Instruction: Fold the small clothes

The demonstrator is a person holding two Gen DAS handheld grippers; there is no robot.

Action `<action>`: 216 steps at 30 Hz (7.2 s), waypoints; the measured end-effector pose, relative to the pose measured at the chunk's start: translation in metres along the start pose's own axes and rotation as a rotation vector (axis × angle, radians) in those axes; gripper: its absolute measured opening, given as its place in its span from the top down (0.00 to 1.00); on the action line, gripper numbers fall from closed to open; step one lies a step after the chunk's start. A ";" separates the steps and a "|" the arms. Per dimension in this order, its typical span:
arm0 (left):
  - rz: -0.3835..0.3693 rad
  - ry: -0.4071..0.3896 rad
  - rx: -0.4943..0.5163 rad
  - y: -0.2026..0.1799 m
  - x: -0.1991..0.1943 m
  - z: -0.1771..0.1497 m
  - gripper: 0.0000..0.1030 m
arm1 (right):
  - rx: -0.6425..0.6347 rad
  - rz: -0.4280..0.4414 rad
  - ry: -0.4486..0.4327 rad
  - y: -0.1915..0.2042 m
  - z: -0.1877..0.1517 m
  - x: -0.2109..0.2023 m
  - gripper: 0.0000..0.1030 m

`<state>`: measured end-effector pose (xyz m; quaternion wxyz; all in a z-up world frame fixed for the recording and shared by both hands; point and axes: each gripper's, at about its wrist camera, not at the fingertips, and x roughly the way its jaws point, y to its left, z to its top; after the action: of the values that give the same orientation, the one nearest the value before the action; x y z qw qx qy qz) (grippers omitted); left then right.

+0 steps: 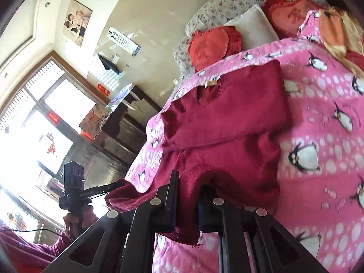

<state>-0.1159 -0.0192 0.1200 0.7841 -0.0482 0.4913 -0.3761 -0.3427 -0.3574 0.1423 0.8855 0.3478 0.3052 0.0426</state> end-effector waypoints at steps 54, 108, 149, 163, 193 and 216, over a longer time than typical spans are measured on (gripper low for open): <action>0.288 -0.047 -0.038 0.020 0.220 0.208 0.22 | -0.197 -0.596 0.005 -0.102 0.186 0.190 0.65; 0.217 -0.031 -0.117 0.047 0.144 0.060 0.22 | -0.269 -0.308 0.200 0.069 0.130 0.232 0.56; 0.168 -0.109 -0.195 0.070 0.125 0.044 0.22 | -0.421 -0.332 0.388 0.123 0.109 0.378 0.64; 0.134 -0.117 -0.219 0.075 0.124 0.039 0.22 | -0.395 -0.331 0.411 0.122 0.113 0.367 0.54; 0.119 -0.161 -0.205 0.071 0.123 0.028 0.20 | -0.605 -0.535 0.412 0.136 0.097 0.422 0.46; -0.036 -0.127 -0.220 0.071 0.147 0.067 0.20 | -0.350 -0.255 0.317 0.105 0.127 0.342 0.86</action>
<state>0.0113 -0.0817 0.0146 0.7967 -0.1665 0.4781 -0.3302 0.0218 -0.2547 0.1078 0.8714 0.1371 0.4695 0.0369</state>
